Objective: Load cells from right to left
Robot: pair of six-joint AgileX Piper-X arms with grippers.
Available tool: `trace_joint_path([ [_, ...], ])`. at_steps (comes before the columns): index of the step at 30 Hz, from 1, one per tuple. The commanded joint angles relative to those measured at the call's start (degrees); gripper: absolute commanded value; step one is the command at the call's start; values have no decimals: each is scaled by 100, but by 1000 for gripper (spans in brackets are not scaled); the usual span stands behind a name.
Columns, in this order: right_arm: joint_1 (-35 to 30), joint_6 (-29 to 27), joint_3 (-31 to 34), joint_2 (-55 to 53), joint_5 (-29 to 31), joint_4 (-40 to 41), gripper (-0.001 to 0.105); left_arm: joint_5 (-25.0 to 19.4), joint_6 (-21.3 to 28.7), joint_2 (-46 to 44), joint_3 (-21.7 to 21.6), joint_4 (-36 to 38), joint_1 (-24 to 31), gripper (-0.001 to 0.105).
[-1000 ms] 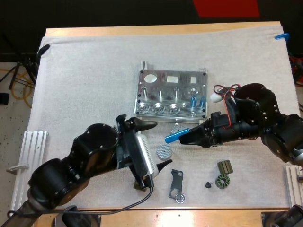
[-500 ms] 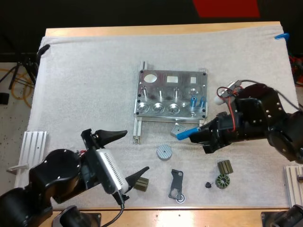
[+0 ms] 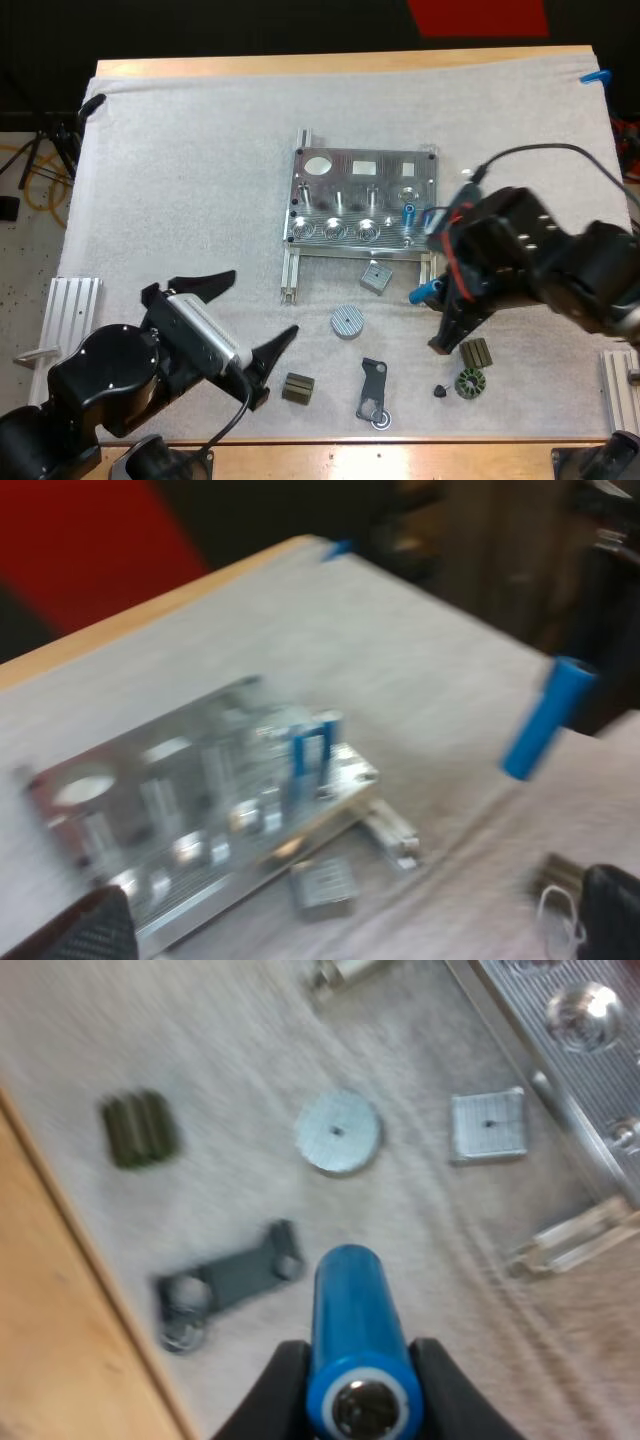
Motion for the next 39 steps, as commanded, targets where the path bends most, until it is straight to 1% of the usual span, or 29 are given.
trace_joint_path([
  [1, 137, -228, -138, 128, 261, 49, 0, -356, -195, -35, -38, 207, -11, 85],
  [3, 222, -269, -225, 277, 276, -72, 0, -591, -300, -35, -38, 641, -11, 85],
  [6, 225, -269, -290, 451, 276, -313, 0, -772, -393, -35, -38, 1146, -11, 85],
  [9, 225, -395, -387, 645, 276, -375, 0, -831, -483, -35, -38, 1452, -11, 85],
  [10, 225, -414, -402, 697, 276, -373, 0, -831, -495, -35, -38, 1480, -11, 85],
  [13, 225, -699, -563, 959, 276, -373, 0, -831, -542, -35, -38, 1521, -11, 85],
  [16, 225, -781, -774, 1281, 305, -373, 0, -831, -547, -35, -38, 1521, -11, 85],
  [18, 225, -960, -1039, 1549, 437, -345, 0, -831, -586, -35, -38, 1567, -11, 85],
  [22, 173, -1017, -1414, 1893, 524, -348, 0, -831, -590, -35, -38, 1772, -11, 85],
  [24, 99, -1156, -1601, 2099, 558, -286, 0, -870, -590, -35, -38, 1896, -11, 85],
  [27, -41, -1237, -1760, 2276, 663, -242, 0, -958, -665, -35, -38, 1906, -11, 85],
  [28, -74, -1283, -1780, 2315, 694, -242, 0, -983, -708, -35, -38, 1906, -11, 85],
  [29, -107, -1340, -1824, 2379, 790, -207, 0, -1026, -856, -35, -38, 1906, -11, 85],
  [33, -236, -1476, -1852, 2521, 827, -160, 0, -1075, -1198, -35, -38, 1906, -11, 85],
  [39, -325, -1635, -1852, 2760, 942, -206, 0, -1089, -1200, -35, -38, 1906, -11, 85],
])
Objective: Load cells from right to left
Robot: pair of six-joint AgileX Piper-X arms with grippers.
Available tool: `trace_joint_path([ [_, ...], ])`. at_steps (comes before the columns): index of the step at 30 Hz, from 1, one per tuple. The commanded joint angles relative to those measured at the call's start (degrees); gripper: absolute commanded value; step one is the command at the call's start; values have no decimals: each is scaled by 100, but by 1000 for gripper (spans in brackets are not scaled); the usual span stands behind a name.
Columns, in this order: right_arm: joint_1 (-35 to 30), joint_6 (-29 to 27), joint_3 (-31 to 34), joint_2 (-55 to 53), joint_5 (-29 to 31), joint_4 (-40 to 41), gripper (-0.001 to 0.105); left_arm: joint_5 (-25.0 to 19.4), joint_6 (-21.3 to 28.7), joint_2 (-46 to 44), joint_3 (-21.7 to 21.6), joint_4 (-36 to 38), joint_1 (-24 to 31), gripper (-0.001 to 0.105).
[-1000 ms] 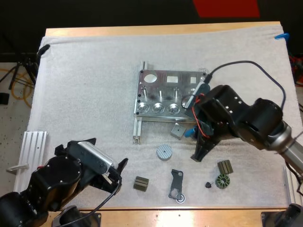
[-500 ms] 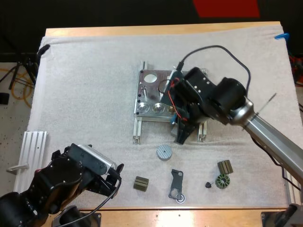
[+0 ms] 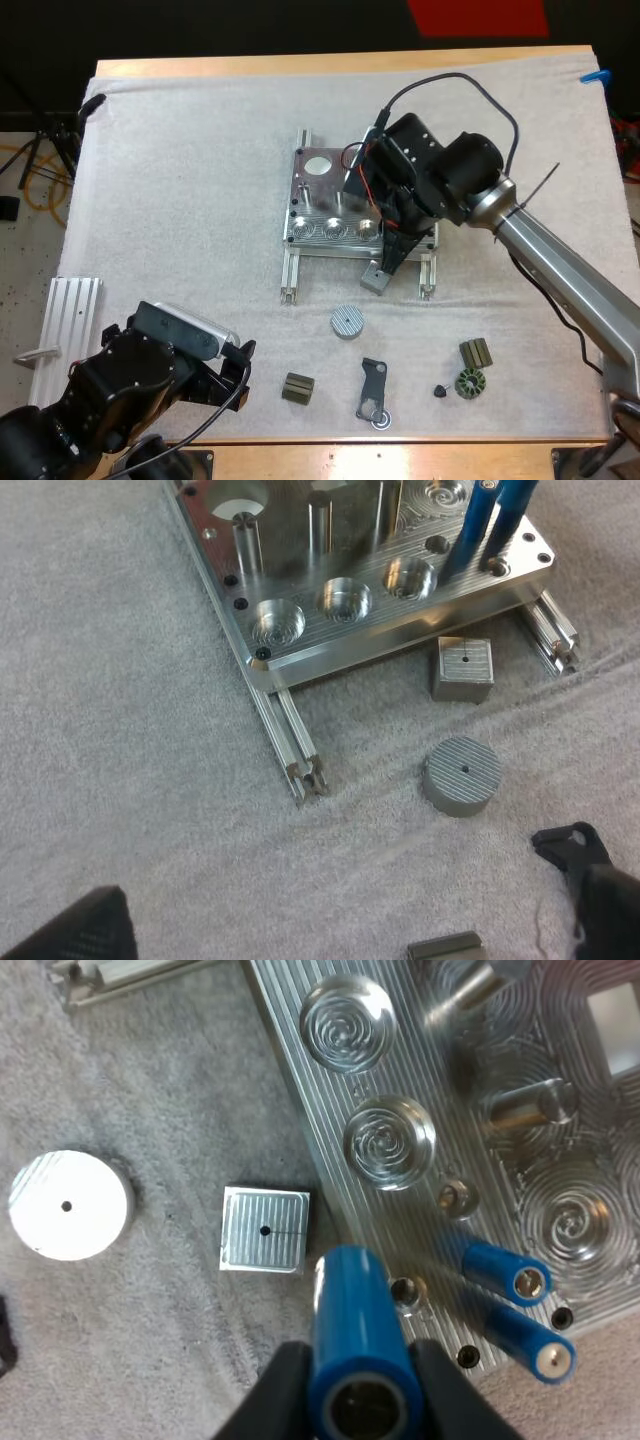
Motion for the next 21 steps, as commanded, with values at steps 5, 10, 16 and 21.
trace_joint_path([
  [5, -67, -189, -69, 254, 25, -185, 0, -108, -81, -35, -38, -6, -11, 85],
  [10, -66, -420, -69, 468, 516, -459, 0, -108, -81, -35, -38, -6, -11, 85],
  [16, -130, -434, -69, 768, 630, -504, 0, -108, -81, -35, -38, -6, -11, 85],
  [21, -149, -510, -69, 946, 676, -725, 0, -108, -81, -35, -38, -6, -11, 85],
])
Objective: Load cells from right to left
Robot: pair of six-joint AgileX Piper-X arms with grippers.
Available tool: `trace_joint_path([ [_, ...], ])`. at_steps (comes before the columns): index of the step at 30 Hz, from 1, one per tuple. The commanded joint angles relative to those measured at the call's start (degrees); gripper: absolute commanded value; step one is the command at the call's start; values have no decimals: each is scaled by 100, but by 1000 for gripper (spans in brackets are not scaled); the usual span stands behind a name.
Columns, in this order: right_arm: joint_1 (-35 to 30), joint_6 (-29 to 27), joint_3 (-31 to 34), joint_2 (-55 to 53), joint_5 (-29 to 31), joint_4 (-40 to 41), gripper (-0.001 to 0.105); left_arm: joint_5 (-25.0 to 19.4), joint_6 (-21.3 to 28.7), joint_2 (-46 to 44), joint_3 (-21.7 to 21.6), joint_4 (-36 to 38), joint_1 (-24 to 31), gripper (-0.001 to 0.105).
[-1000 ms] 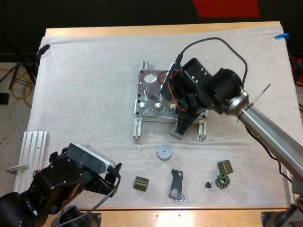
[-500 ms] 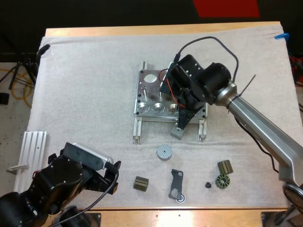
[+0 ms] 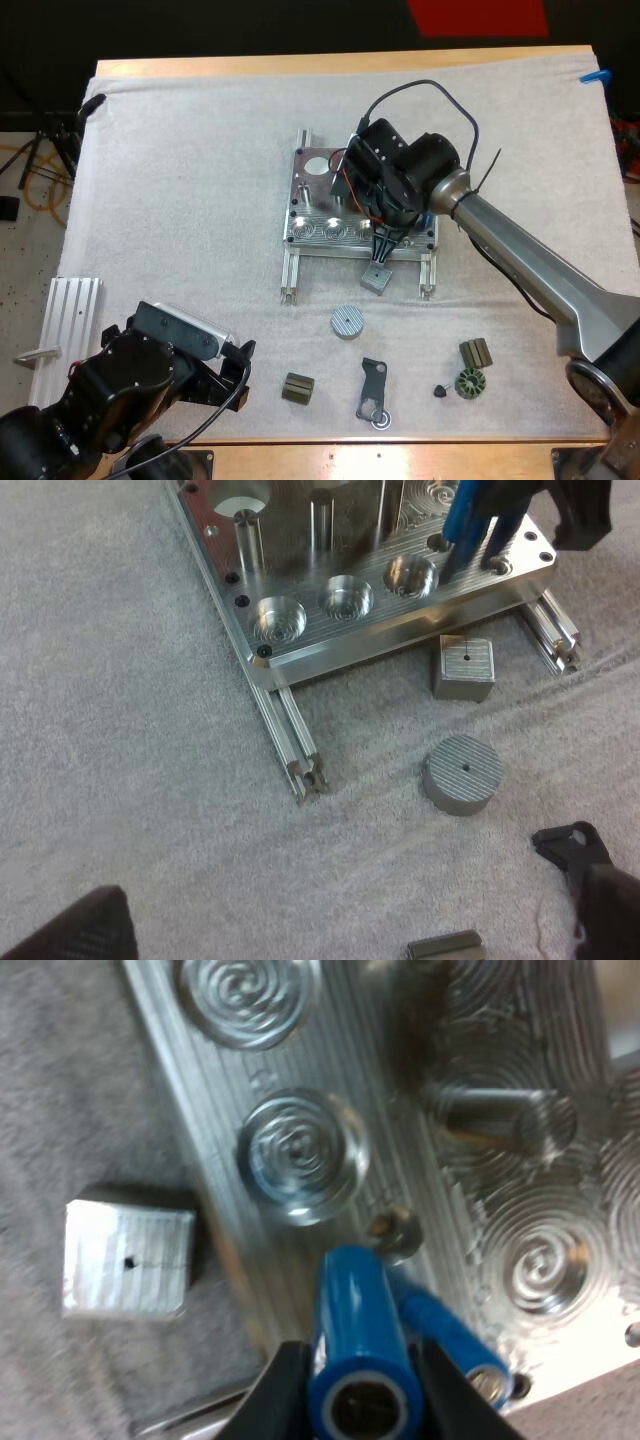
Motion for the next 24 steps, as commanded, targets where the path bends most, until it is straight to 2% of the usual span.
trace_joint_path([
  [1, -25, -87, -69, -16, 33, -144, 0, -108, -63, -35, -38, -17, -11, 85],
  [5, -25, -156, -69, 89, 273, -331, 0, -108, -63, -35, -38, -17, -11, 85],
  [12, -135, -231, -69, 194, 282, -325, 0, -108, -63, -35, -38, -17, -11, 85],
  [20, -256, -231, -69, 211, 155, -325, 0, -108, -63, -35, -38, -17, -11, 85],
  [24, -289, -231, -69, 211, -151, -325, 0, -108, -63, -35, -38, -17, -11, 85],
])
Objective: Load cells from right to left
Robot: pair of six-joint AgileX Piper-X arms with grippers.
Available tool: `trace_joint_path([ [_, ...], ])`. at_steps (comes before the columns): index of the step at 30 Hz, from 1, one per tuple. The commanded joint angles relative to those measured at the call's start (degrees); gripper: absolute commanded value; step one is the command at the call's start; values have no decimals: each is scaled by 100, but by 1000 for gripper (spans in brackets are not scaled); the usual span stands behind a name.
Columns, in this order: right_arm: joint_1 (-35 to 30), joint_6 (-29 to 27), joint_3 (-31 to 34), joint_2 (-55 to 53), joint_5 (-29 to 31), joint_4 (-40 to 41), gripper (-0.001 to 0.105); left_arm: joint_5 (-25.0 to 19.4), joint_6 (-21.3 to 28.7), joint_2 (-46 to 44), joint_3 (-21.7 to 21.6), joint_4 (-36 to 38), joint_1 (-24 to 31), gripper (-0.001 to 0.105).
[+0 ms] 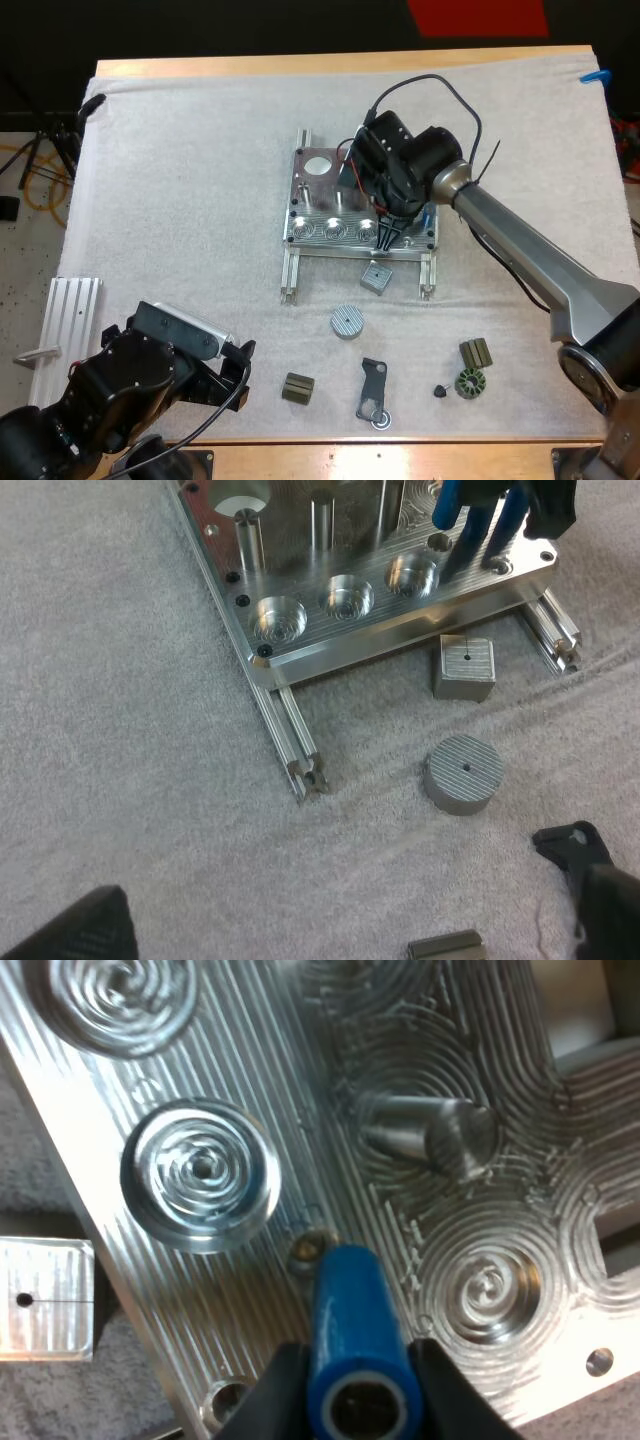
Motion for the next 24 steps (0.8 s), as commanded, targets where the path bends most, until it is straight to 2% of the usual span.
trace_joint_path([
  [1, -28, -71, -65, -48, -157, -16, 0, -108, -63, -35, -38, -17, -11, 85],
  [24, -28, 2, -65, 237, -86, 294, 0, -108, -63, -35, -38, -17, -11, 85],
])
